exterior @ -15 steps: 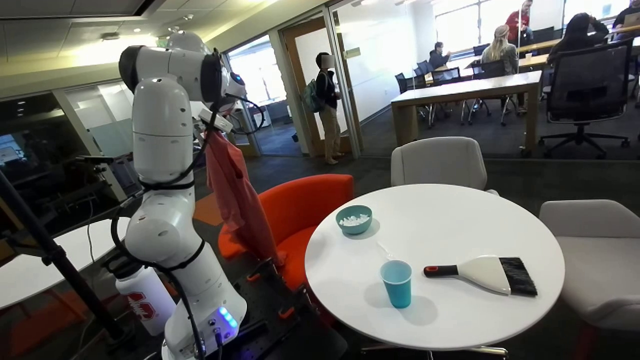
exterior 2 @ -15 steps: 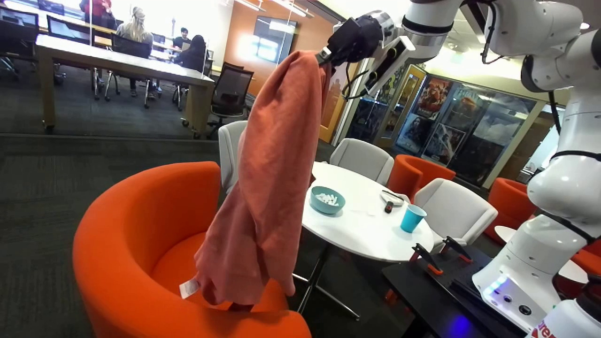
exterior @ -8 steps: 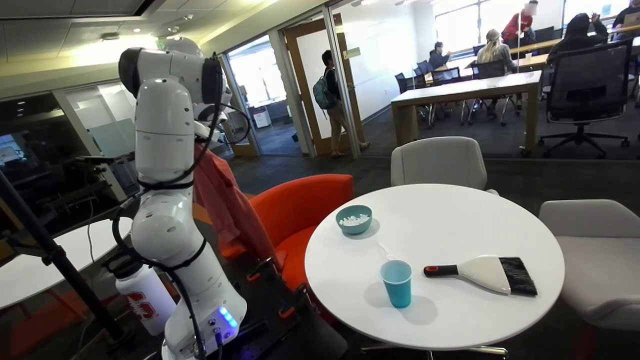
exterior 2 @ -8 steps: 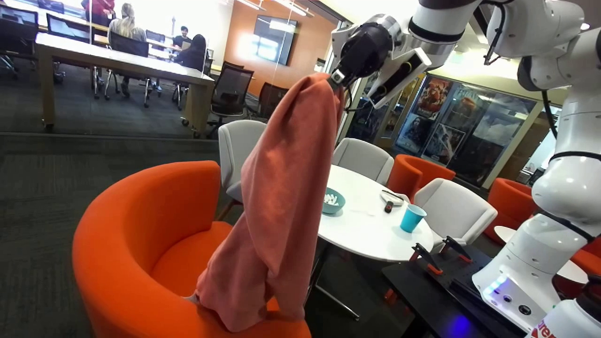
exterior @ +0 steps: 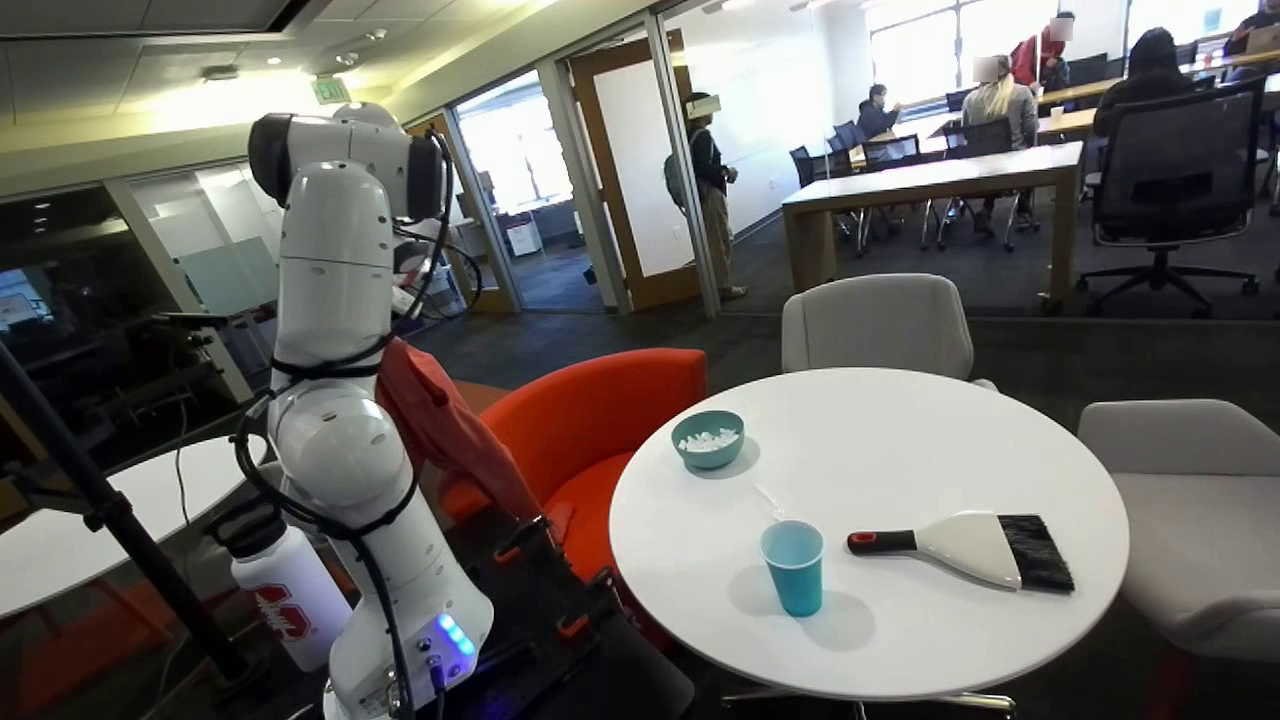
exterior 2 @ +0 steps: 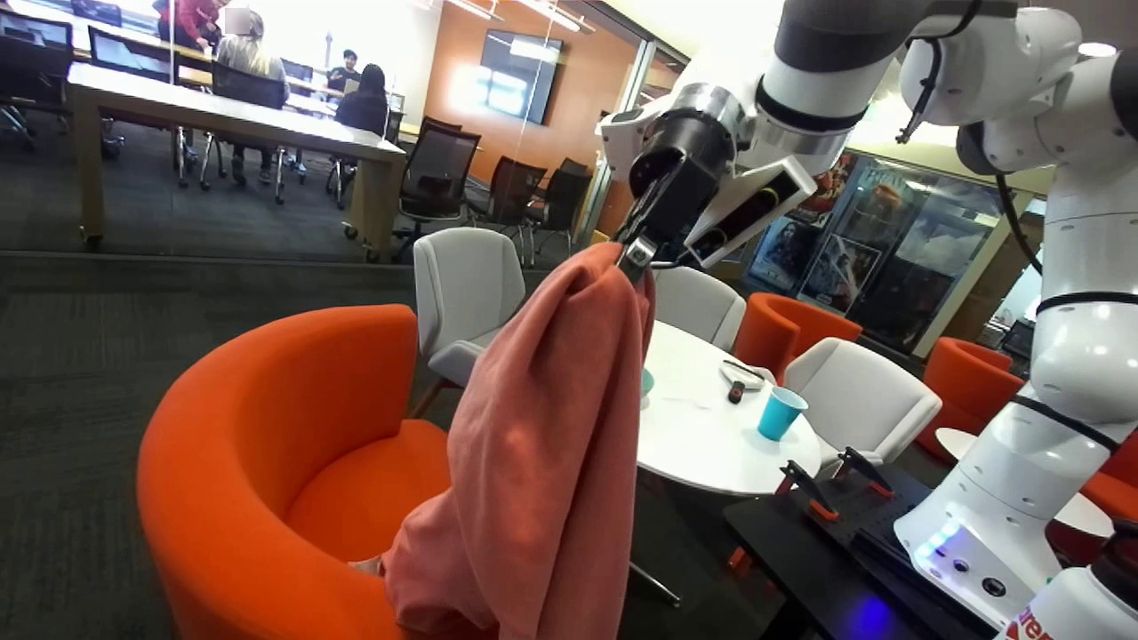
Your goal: Put the sweatshirt on the armrest of the orange chair
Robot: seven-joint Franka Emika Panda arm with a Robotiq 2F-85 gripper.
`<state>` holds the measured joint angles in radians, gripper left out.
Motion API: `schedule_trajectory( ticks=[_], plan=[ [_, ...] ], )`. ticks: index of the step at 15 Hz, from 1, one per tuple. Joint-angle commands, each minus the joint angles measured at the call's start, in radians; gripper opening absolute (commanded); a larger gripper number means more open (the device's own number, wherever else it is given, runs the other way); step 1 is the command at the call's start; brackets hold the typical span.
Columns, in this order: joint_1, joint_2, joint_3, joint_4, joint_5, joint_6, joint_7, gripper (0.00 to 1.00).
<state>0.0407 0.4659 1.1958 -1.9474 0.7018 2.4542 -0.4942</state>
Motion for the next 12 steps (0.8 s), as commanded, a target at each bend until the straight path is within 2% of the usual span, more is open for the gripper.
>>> schedule_trajectory(
  ticks=[1, 5, 8, 9, 12],
  plan=[
    [0.095, 0.123, -0.099, 0.073, -0.008, -0.033, -0.05, 0.02],
    [0.171, 0.258, -0.173, 0.166, -0.019, -0.113, -0.111, 0.02],
    [0.228, 0.318, -0.216, 0.241, -0.071, -0.231, -0.113, 0.02],
    [0.198, 0.273, -0.212, 0.169, -0.04, -0.164, -0.118, 0.08],
    [0.225, 0.317, -0.22, 0.213, -0.061, -0.195, -0.117, 0.08]
  ],
)
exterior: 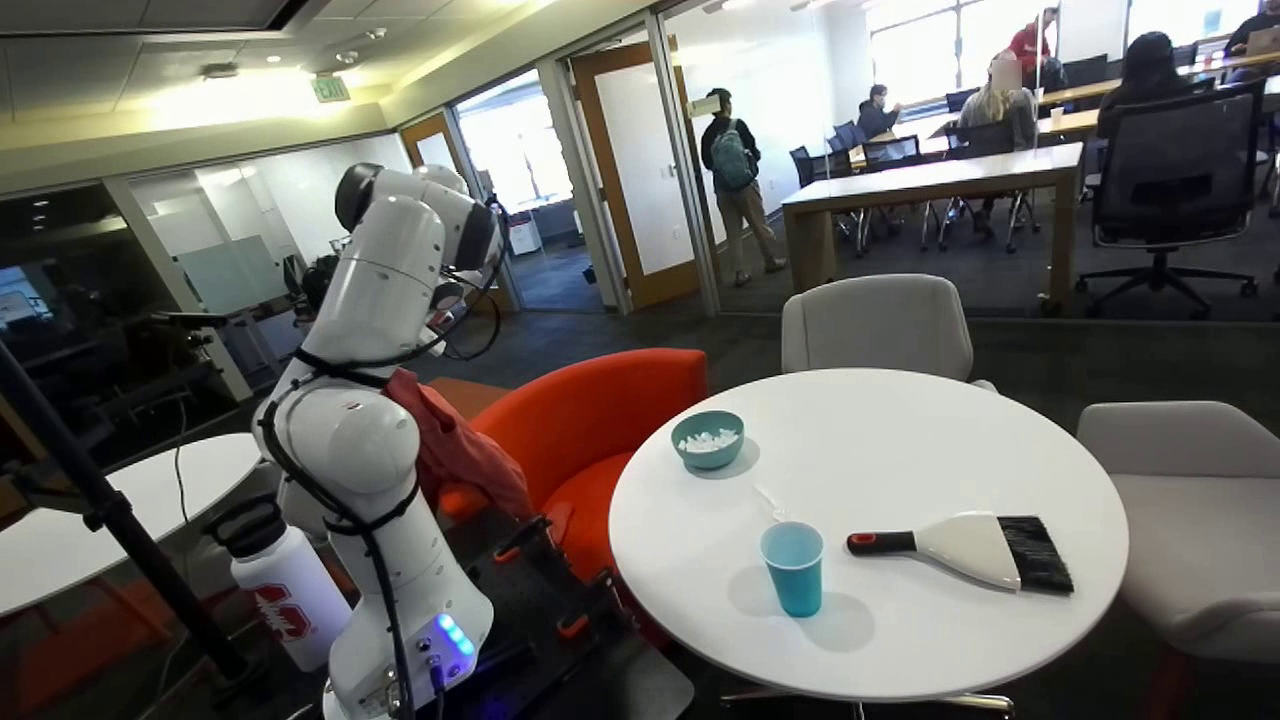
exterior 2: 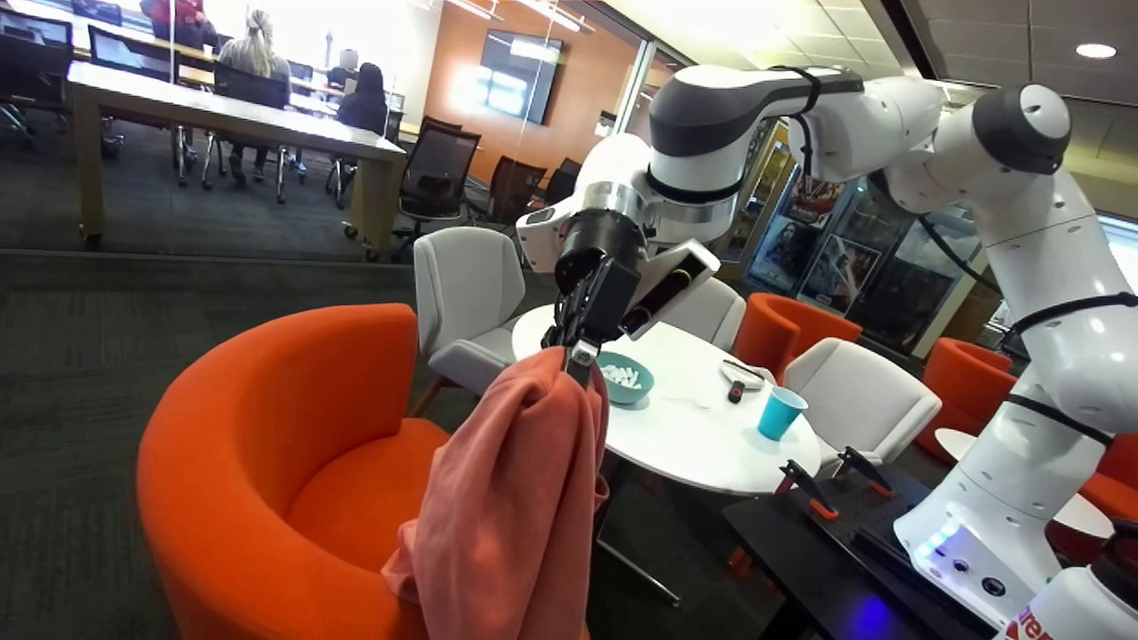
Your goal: Put the sweatshirt on the armrest of the orange chair
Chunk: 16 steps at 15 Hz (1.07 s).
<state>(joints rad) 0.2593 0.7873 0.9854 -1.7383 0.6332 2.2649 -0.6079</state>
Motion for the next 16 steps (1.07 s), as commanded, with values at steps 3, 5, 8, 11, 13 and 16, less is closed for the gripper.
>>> schedule_trajectory(
  ticks=[3, 5, 8, 11, 13, 16],
  plan=[
    [0.034, 0.001, -0.022, 0.02, -0.014, -0.017, 0.008, 0.02],
    [0.1, -0.002, -0.06, 0.026, -0.066, -0.014, 0.056, 0.02],
    [0.202, 0.008, -0.105, 0.032, -0.174, -0.002, 0.117, 0.02],
    [0.309, 0.023, -0.156, 0.054, -0.297, 0.01, 0.184, 0.02],
    [0.358, 0.05, -0.19, 0.083, -0.352, 0.017, 0.21, 0.02],
    [0.413, 0.101, -0.246, 0.157, -0.4, -0.006, 0.223, 0.02]
  ],
)
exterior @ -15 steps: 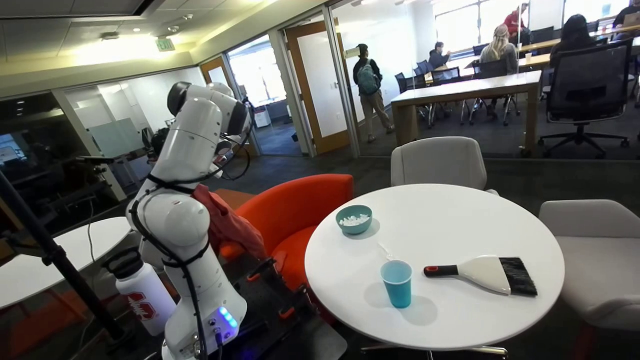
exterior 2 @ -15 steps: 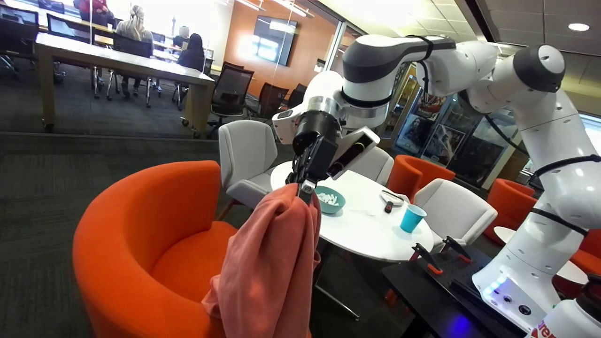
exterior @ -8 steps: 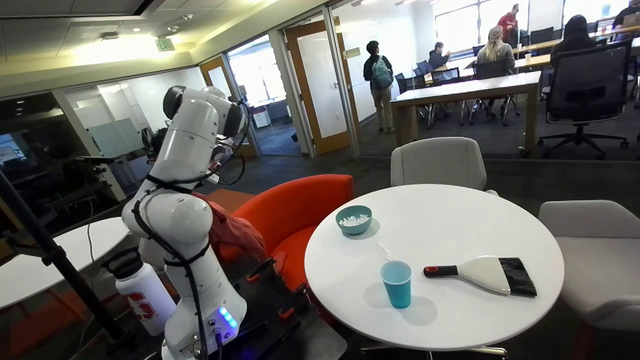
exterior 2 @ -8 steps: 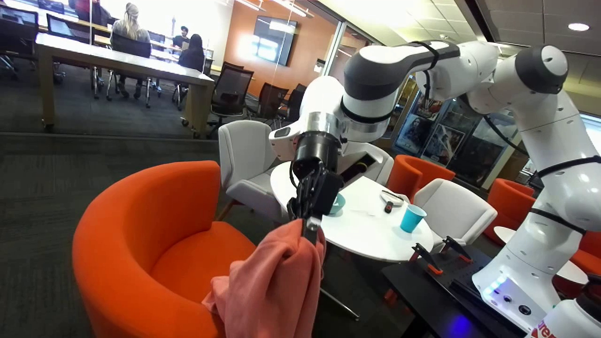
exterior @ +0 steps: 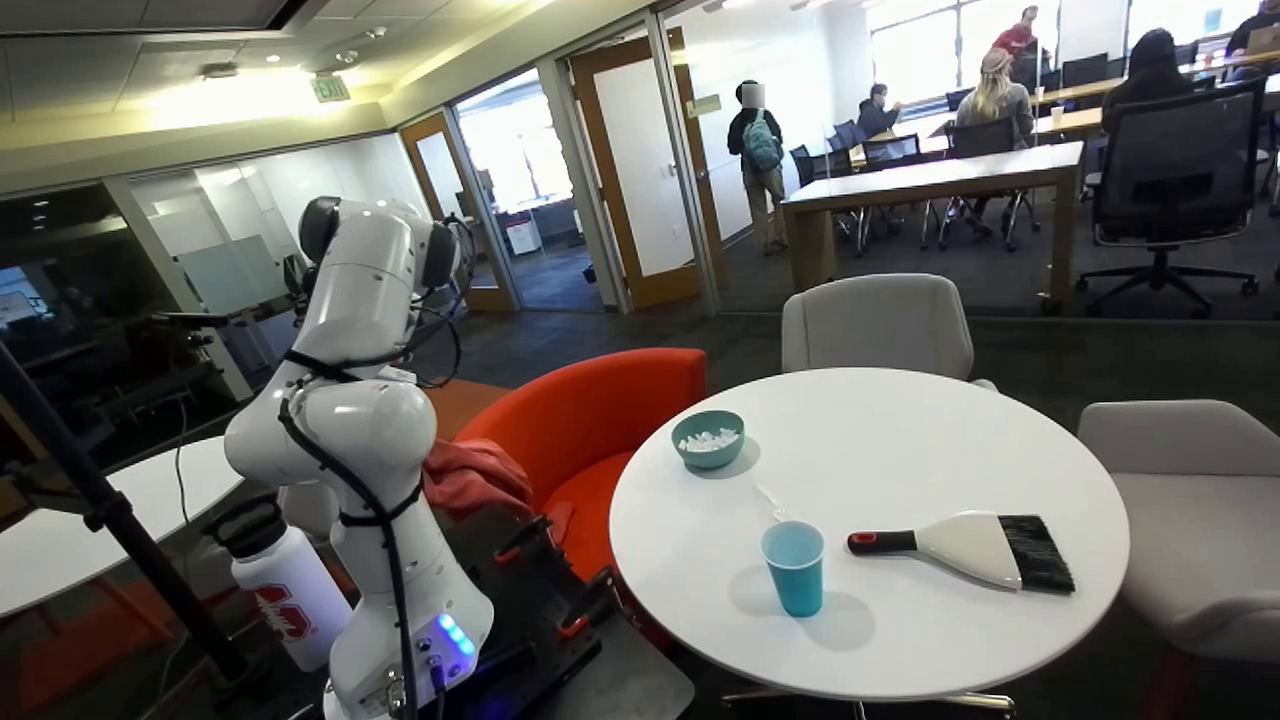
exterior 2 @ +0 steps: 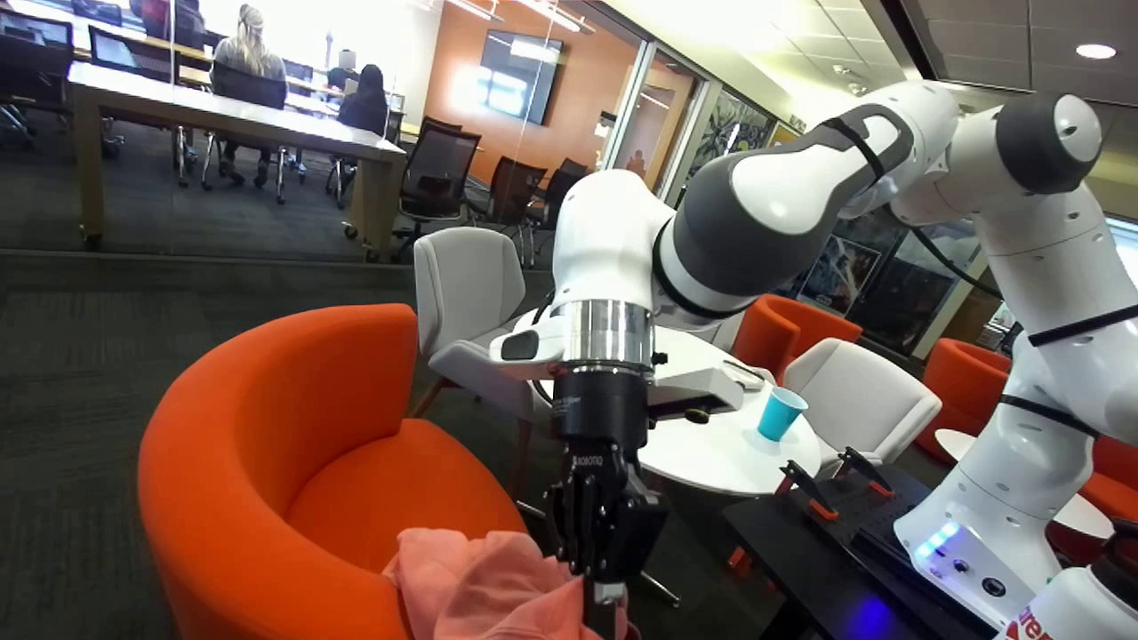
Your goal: Put the sweatshirt on the armrest of the orange chair
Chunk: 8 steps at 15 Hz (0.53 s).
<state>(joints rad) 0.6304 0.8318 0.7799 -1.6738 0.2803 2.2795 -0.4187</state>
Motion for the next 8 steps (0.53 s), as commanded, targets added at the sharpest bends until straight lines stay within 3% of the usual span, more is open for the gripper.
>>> schedule_trajectory(
  ticks=[1, 2, 3, 4, 8],
  plan=[
    [0.055, 0.073, -0.056, 0.118, -0.056, -0.027, 0.033, 0.02],
    [0.066, 0.092, -0.071, 0.148, -0.064, -0.036, 0.036, 0.02],
    [0.074, 0.11, -0.081, 0.175, -0.066, -0.043, 0.037, 0.33],
    [0.079, 0.127, -0.086, 0.2, -0.066, -0.051, 0.035, 0.34],
    [0.077, 0.139, -0.088, 0.253, -0.057, -0.074, 0.04, 0.63]
  ],
)
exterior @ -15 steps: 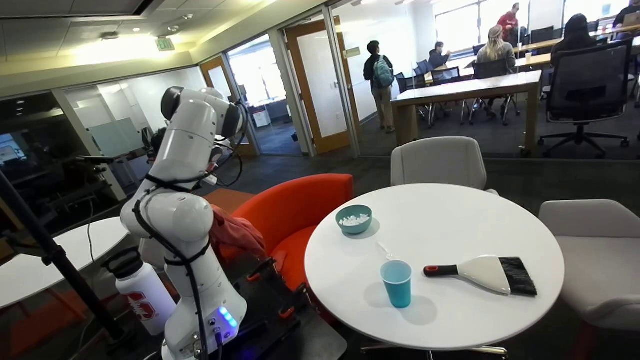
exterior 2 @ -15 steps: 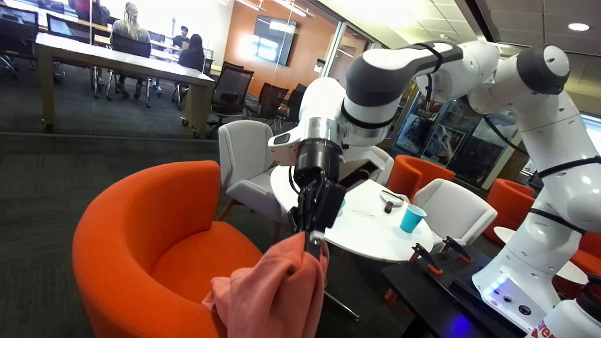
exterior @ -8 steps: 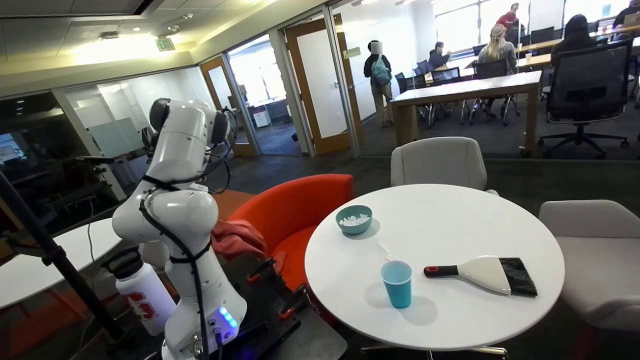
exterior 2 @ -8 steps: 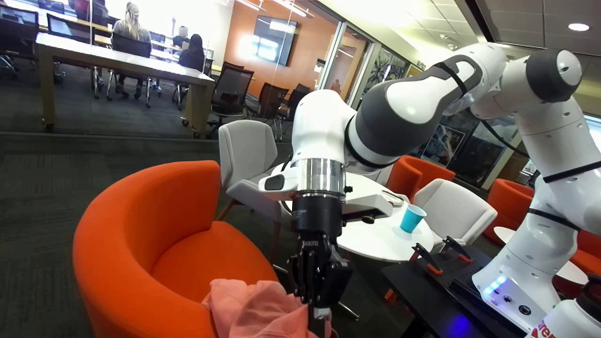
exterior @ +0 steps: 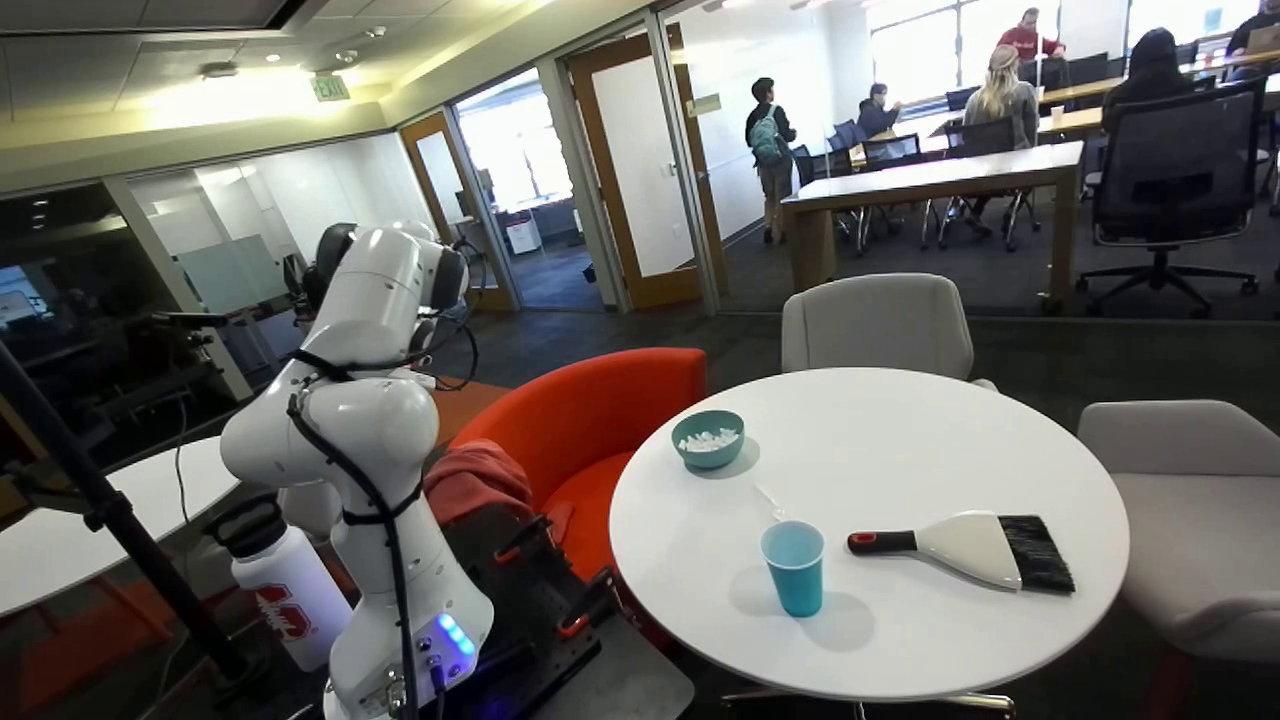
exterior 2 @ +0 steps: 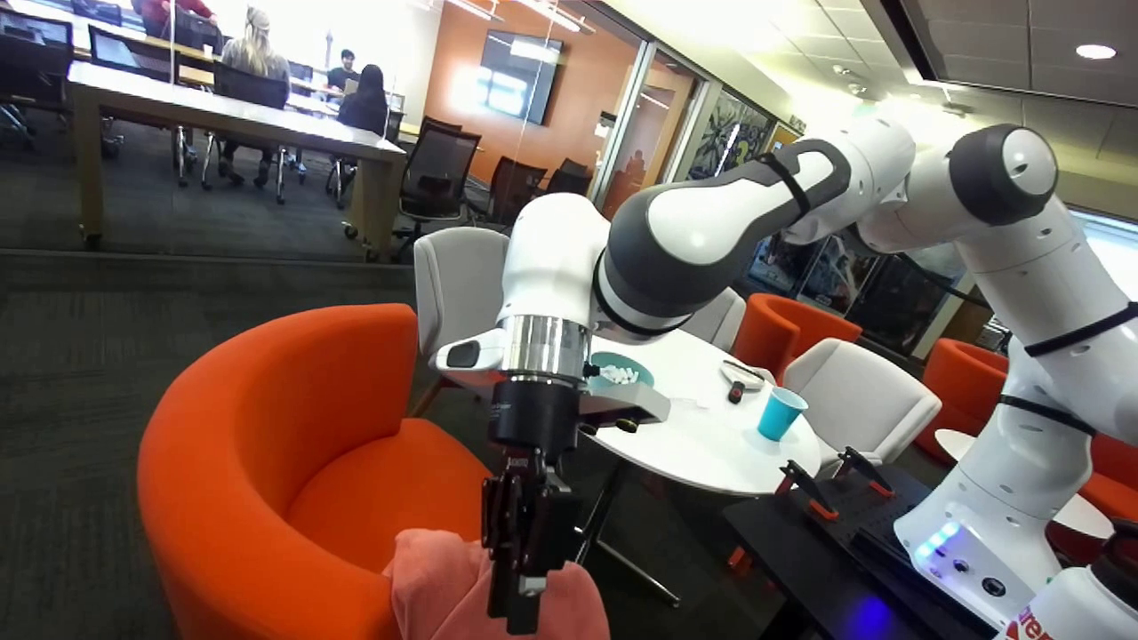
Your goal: Put the sweatshirt on the armrest of the orange chair
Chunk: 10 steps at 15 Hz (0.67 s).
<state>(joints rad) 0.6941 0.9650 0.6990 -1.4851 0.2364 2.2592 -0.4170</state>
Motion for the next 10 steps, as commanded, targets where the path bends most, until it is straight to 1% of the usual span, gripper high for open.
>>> schedule_trajectory(
  ticks=[1, 2, 3, 5, 8, 10],
  plan=[
    [0.007, -0.004, -0.003, 0.067, -0.009, -0.063, 0.041, 0.72],
    [0.002, -0.016, 0.0, 0.067, -0.002, -0.067, 0.047, 0.78],
    [-0.012, -0.037, 0.007, 0.055, 0.012, -0.071, 0.061, 0.87],
    [-0.043, -0.084, 0.023, 0.018, 0.039, -0.058, 0.085, 0.99],
    [-0.089, -0.179, 0.046, -0.058, 0.088, -0.02, 0.143, 1.0],
    [-0.121, -0.27, 0.054, -0.135, 0.119, 0.024, 0.192, 1.0]
  ],
)
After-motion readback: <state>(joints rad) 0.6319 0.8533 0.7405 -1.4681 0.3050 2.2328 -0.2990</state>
